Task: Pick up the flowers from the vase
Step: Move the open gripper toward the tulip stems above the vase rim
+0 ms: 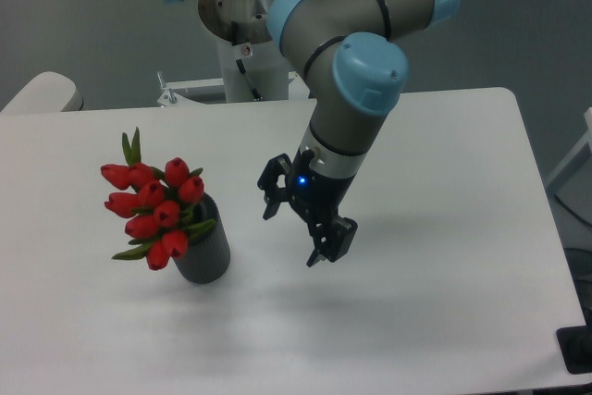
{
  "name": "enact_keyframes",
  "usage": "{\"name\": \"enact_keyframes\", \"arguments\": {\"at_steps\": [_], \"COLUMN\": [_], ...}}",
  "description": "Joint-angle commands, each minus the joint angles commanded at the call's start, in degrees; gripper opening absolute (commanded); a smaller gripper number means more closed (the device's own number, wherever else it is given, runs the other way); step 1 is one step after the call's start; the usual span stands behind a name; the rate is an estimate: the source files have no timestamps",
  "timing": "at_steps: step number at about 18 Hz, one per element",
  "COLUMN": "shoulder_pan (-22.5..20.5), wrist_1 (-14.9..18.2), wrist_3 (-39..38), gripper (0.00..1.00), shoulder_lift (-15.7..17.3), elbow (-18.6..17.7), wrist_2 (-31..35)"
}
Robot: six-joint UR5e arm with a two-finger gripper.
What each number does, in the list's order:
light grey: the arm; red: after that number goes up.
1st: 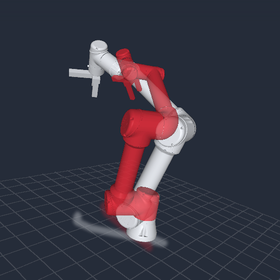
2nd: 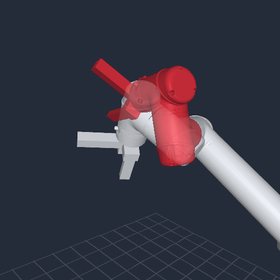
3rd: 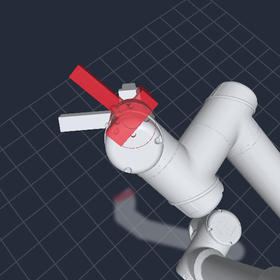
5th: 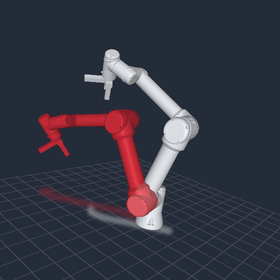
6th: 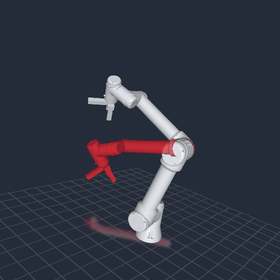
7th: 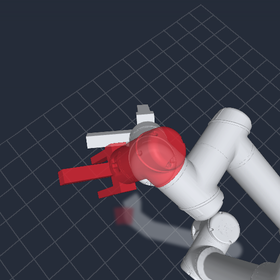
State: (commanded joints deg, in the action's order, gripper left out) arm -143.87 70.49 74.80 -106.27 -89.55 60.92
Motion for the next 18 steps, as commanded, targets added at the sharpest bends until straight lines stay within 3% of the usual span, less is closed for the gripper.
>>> {"name": "enact_keyframes", "arguments": {"at_steps": [2,5,10,15,18], "shoulder_pan": [-0.09,-0.27,-0.27,1.13,2.72], "wrist_1": [-0.17,-0.87,-1.49,-9.04,-9.67], "wrist_3": [-0.09,-0.18,0.08,-0.18,-0.18], "gripper": [1.0,1.0,1.0,1.0,1.0], "shoulder_lift": [0.97,4.91,7.65,7.66,7.39], "elbow": [-3.07,-7.73,-12.65,-16.18,-16.36], "wrist_2": [-1.68,-6.93,-13.44,-16.89,-16.98]}}
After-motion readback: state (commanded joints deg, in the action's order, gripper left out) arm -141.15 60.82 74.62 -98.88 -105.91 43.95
